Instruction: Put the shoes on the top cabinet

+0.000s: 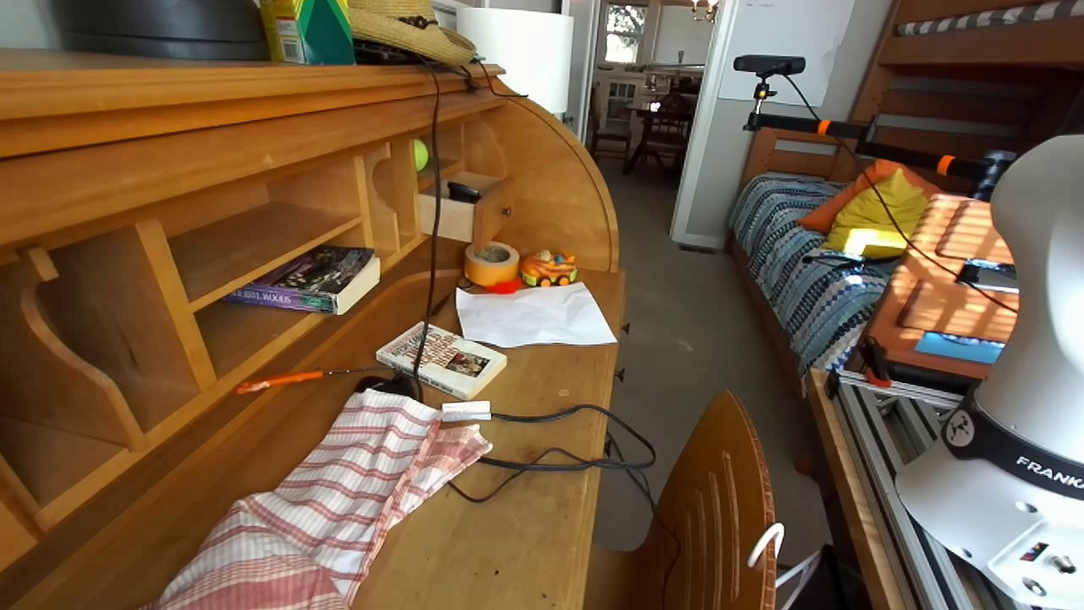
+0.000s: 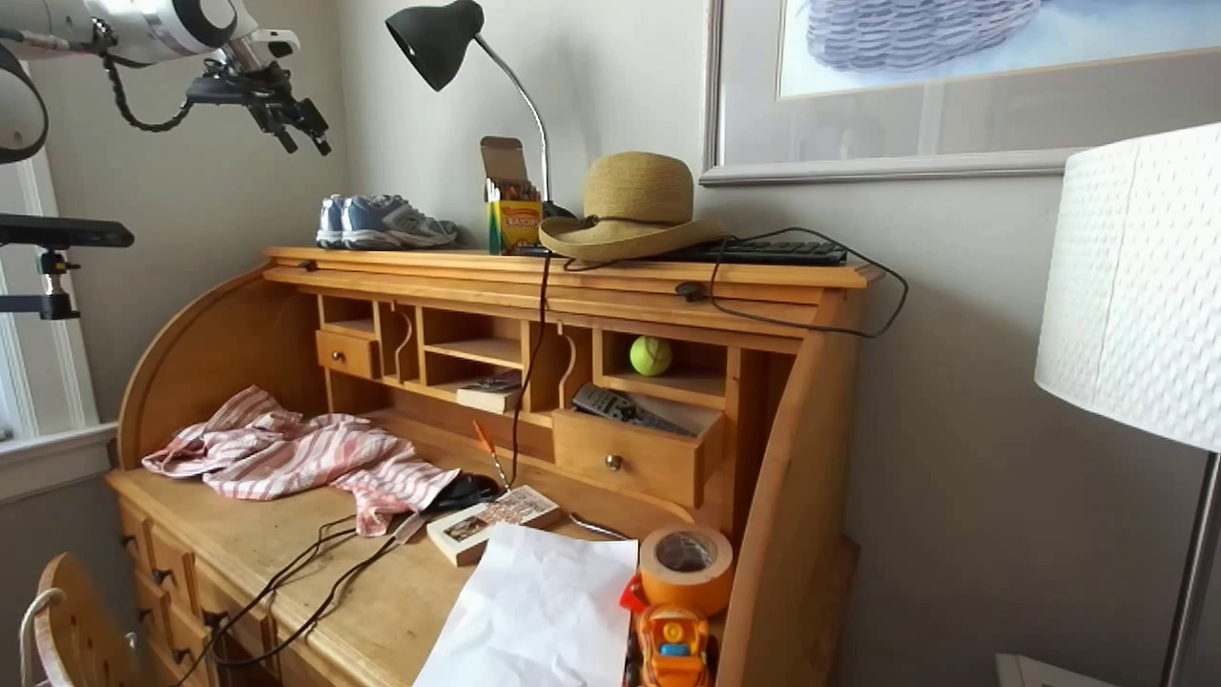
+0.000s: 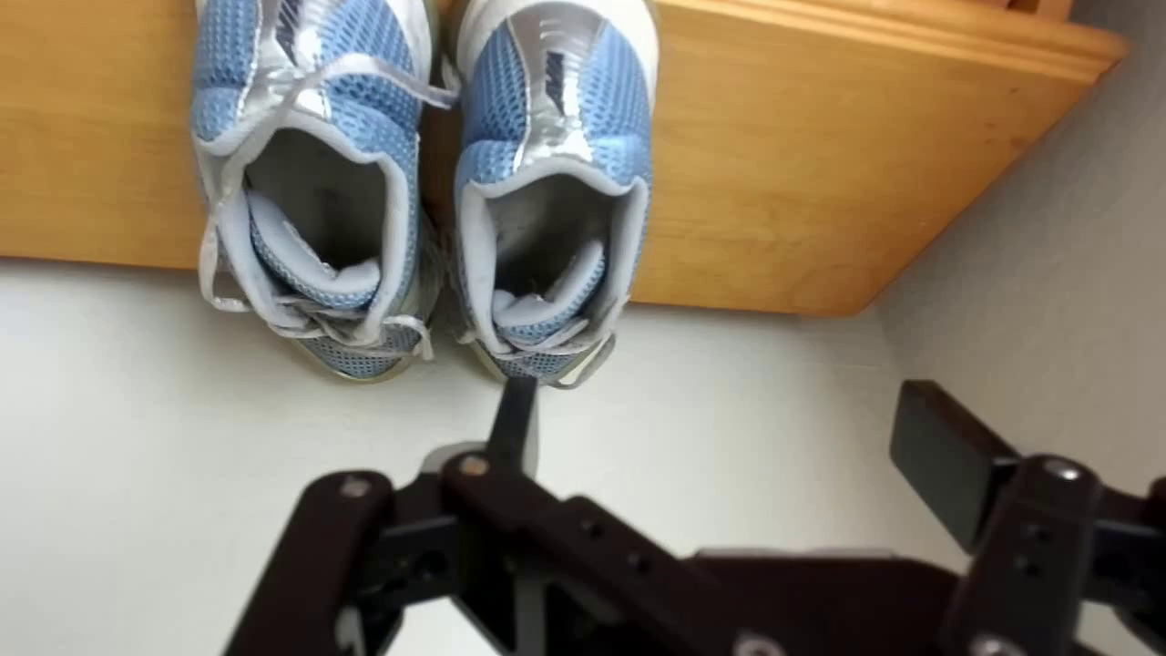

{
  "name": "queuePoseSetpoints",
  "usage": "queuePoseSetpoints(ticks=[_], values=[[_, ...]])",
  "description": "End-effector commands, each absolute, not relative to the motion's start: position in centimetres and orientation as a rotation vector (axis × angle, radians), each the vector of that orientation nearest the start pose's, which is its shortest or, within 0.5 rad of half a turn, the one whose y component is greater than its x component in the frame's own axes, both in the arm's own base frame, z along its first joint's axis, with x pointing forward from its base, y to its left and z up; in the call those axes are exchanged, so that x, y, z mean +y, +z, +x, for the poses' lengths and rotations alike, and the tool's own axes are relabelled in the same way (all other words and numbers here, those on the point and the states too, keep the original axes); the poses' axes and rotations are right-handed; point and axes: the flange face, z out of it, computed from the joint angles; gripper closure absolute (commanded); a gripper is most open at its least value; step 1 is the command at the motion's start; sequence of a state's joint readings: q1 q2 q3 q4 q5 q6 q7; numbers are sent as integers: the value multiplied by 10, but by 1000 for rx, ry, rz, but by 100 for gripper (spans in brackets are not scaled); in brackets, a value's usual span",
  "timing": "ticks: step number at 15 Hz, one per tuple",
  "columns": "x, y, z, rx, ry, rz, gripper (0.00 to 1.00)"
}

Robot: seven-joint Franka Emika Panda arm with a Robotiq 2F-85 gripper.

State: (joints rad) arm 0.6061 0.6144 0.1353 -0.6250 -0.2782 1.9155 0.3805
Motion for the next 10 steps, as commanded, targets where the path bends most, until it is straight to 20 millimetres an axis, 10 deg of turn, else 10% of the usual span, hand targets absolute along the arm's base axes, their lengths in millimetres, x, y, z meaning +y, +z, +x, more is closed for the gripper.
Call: queuePoseSetpoints(ticks=[1, 9, 10], values=[[426, 745, 537, -693, -871, -2815, 0], [320, 793, 503, -1072, -576, -2887, 0], [340, 793, 509, -1013, -664, -2889, 0]])
